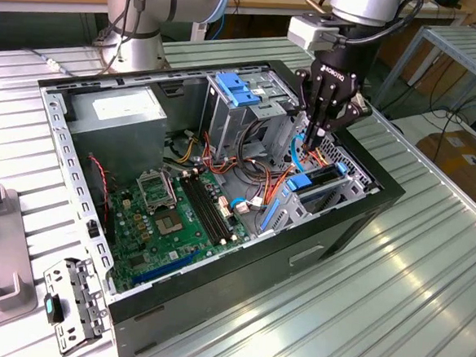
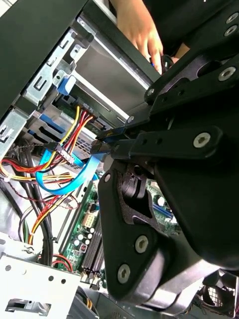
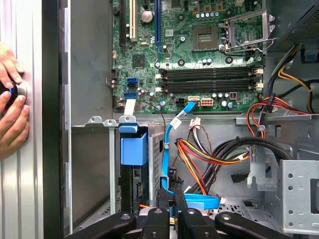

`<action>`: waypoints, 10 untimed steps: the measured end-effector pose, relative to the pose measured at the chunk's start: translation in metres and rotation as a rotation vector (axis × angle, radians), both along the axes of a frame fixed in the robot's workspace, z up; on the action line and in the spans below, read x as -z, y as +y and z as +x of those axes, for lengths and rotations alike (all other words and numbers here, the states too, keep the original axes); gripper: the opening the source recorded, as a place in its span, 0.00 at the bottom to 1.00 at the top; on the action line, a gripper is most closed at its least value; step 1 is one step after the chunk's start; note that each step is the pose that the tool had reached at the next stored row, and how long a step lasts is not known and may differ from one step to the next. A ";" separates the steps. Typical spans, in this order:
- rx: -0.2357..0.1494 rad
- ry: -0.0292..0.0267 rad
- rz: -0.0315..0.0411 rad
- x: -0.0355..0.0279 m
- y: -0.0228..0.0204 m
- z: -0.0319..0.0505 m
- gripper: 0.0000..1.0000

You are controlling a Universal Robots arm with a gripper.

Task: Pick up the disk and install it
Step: 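Insert the second disk wire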

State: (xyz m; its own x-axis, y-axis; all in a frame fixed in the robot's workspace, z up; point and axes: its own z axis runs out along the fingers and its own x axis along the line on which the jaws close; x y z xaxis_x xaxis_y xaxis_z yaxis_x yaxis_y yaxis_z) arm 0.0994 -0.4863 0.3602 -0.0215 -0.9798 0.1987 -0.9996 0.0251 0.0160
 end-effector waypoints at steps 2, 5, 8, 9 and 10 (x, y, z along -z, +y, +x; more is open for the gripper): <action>0.000 0.0000 0.0000 0.0000 0.0000 0.0000 0.16; 0.000 -0.0026 0.0053 -0.0001 -0.0013 -0.0011 0.16; 0.000 -0.0097 0.0267 0.0002 -0.0066 -0.0026 0.16; 0.000 -0.0125 0.0336 0.0003 -0.0083 -0.0029 0.16; 0.000 -0.0152 0.0401 0.0004 -0.0100 -0.0032 0.16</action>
State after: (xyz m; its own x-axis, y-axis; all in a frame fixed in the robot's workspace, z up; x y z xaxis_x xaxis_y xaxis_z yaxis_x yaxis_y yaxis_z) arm 0.0962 -0.4963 0.3598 -0.0242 -0.9870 0.1589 -0.9997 0.0248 0.0017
